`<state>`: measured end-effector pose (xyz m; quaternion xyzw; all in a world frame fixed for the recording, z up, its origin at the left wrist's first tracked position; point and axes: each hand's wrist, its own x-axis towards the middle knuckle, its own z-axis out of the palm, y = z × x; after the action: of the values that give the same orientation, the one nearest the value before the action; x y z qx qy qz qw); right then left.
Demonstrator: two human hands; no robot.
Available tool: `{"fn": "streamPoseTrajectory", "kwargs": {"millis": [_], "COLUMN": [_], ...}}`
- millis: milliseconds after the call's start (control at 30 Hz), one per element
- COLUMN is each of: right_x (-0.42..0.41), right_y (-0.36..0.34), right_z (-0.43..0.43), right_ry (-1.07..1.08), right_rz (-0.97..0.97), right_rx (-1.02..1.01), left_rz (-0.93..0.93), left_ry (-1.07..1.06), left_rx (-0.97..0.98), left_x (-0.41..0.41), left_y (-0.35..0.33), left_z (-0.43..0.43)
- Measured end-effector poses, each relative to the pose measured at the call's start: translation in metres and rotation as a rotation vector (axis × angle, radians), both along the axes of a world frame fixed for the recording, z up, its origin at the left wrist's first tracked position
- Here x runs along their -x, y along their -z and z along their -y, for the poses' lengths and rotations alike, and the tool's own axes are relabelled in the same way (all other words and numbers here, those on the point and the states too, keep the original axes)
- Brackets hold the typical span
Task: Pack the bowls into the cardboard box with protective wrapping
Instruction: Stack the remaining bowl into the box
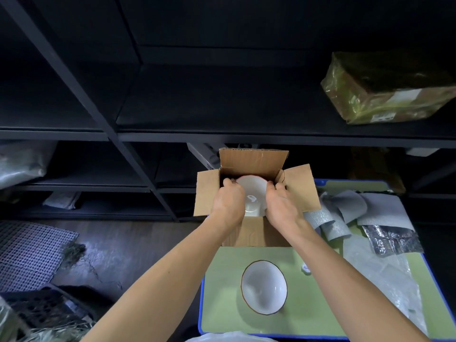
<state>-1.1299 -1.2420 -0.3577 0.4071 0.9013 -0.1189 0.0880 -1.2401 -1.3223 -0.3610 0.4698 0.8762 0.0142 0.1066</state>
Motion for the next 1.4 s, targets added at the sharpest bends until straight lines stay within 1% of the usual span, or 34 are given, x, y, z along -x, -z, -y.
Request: {"fn": "streamPoseTrajectory", "kwargs": {"millis": [133, 233, 367, 433, 567, 767, 900, 967, 1167, 1300, 1400], "right_x": [-0.009, -0.019, -0.038, -0.051, -0.080, -0.126, -0.162, -0.184, -0.258, -0.307, -0.337], "right_y": [-0.003, -0.004, -0.008, -0.012, -0.017, -0.018, -0.012, -0.006, 0.024, 0.040, 0.049], "right_z": [0.005, 0.010, 0.016, 0.019, 0.026, 0.034, 0.031, 0.028, 0.013, 0.003, -0.008], "right_ry": [-0.015, -0.056, -0.088, -0.092, -0.064, 0.017, 0.091, 0.133, 0.325, 0.460, 0.545], "right_rz": [-0.032, -0.070, -0.186, -0.260, -0.395, -0.447, -0.402, -0.358, -0.207, -0.103, -0.044], "right_rx": [0.003, -0.018, -0.003, -0.009, -0.028, -0.062, -0.060, -0.049, 0.055, 0.124, 0.178], "left_rz": [0.053, 0.106, 0.046, 0.051, 0.099, 0.146, 0.191, 0.231, 0.293, 0.316, 0.314], "left_ry": [0.018, 0.002, 0.074, 0.110, 0.161, 0.299, 0.440, 0.474, 0.594, 0.622, 0.604], "left_rx": [-0.033, -0.093, -0.179, -0.226, -0.306, -0.340, -0.398, -0.391, -0.218, -0.091, 0.011], "left_x": [-0.009, -0.013, -0.019, -0.024, -0.041, -0.083, -0.111, -0.129, -0.186, -0.224, -0.248], "left_y": [-0.012, -0.022, -0.024, -0.022, -0.022, -0.021, -0.024, -0.022, 0.000, 0.026, 0.046], "left_z": [0.014, 0.028, 0.046, 0.052, 0.056, 0.042, 0.029, 0.023, -0.003, -0.031, -0.052]}}
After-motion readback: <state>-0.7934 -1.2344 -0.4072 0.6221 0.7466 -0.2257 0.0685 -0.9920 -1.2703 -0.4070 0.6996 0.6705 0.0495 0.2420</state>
